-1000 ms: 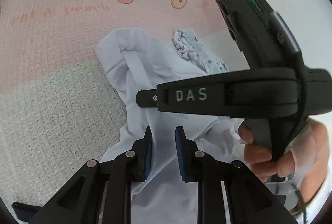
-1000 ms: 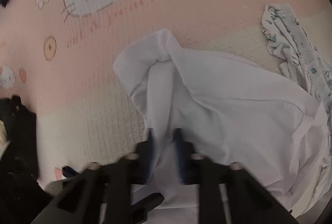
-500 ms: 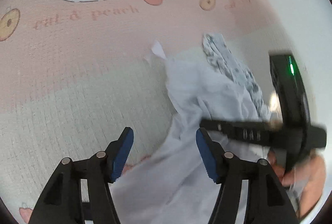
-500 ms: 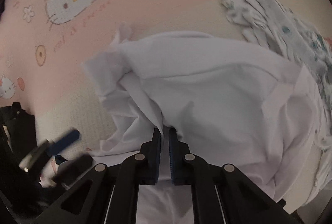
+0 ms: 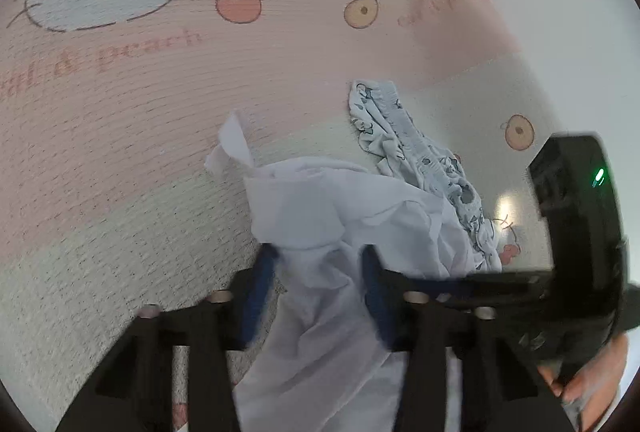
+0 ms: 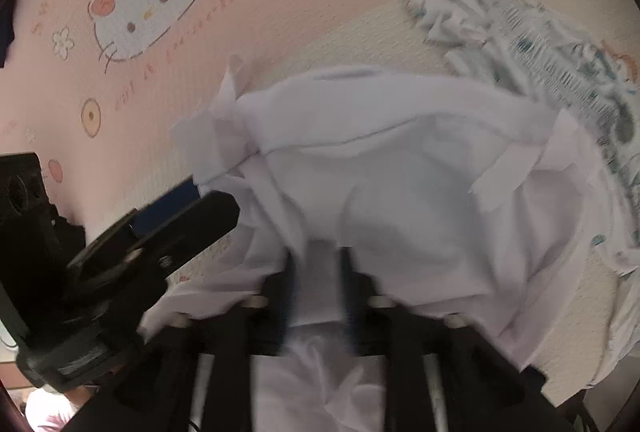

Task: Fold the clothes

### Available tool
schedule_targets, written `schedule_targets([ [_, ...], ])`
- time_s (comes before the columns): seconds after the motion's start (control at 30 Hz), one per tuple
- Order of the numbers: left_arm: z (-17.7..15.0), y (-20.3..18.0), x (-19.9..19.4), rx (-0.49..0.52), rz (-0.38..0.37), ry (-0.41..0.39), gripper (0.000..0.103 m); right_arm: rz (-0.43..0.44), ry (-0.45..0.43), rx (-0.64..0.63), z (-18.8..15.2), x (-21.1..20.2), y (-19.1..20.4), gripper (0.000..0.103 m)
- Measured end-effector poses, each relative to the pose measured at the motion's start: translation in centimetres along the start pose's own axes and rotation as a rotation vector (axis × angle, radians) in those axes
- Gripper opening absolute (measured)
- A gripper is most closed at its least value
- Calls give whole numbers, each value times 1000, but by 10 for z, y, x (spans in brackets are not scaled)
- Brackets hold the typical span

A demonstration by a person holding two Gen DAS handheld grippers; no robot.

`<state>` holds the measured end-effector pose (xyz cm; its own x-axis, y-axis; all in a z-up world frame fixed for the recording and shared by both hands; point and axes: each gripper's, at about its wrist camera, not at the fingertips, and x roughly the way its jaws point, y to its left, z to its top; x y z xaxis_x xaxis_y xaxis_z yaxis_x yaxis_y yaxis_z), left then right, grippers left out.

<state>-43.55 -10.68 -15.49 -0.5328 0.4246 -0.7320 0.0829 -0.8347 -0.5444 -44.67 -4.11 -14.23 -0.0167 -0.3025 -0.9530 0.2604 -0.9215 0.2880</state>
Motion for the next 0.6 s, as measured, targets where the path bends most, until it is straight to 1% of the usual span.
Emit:
schedule_targets([
  [0.03, 0, 0, 0, 10, -2, -2, 23, -20, -34, 8, 4, -7, -4, 43],
  [0.07, 0, 0, 0, 19, -4, -6, 19, -13, -69, 32, 9, -13, -9, 45],
  [0.1, 0, 1, -1, 25, -10, -16, 19, 26, -115, 76, 14, -21, -16, 49],
  [0.13, 0, 1, 0, 25, -23, -16, 19, 81, -144, 102, 18, -26, -19, 54],
  [0.2, 1, 1, 1, 23, -38, -12, 19, 186, -196, 148, 26, -34, -25, 58],
  [0.27, 1, -1, 2, 26, -63, -8, 19, 255, -197, 120, 36, -32, -21, 59],
  [0.3, 0, -4, 4, 36, -75, -2, 19, 261, -186, 88, 42, -26, -15, 59],
  [0.33, 0, -7, 6, 51, -67, 3, 19, 254, -177, 68, 47, -20, -6, 59],
  [0.37, -1, -11, 8, 65, -60, 7, 19, 246, -165, 55, 62, -12, 5, 59],
  [0.4, -1, -14, 10, 76, -57, 12, 19, 236, -151, 44, 65, -5, 9, 59],
  [0.47, -2, -19, 14, 96, -52, 21, 19, 225, -129, 20, 58, -2, 10, 59],
  [0.53, -3, -20, 16, 86, -55, 26, 19, 183, -112, -20, 40, -9, -4, 58],
  [0.57, -3, -19, 15, 81, -53, 24, 19, 165, -112, -30, 39, -5, 0, 57],
  [0.6, -4, -18, 14, 77, -51, 22, 19, 148, -107, -31, 30, -7, -6, 48],
])
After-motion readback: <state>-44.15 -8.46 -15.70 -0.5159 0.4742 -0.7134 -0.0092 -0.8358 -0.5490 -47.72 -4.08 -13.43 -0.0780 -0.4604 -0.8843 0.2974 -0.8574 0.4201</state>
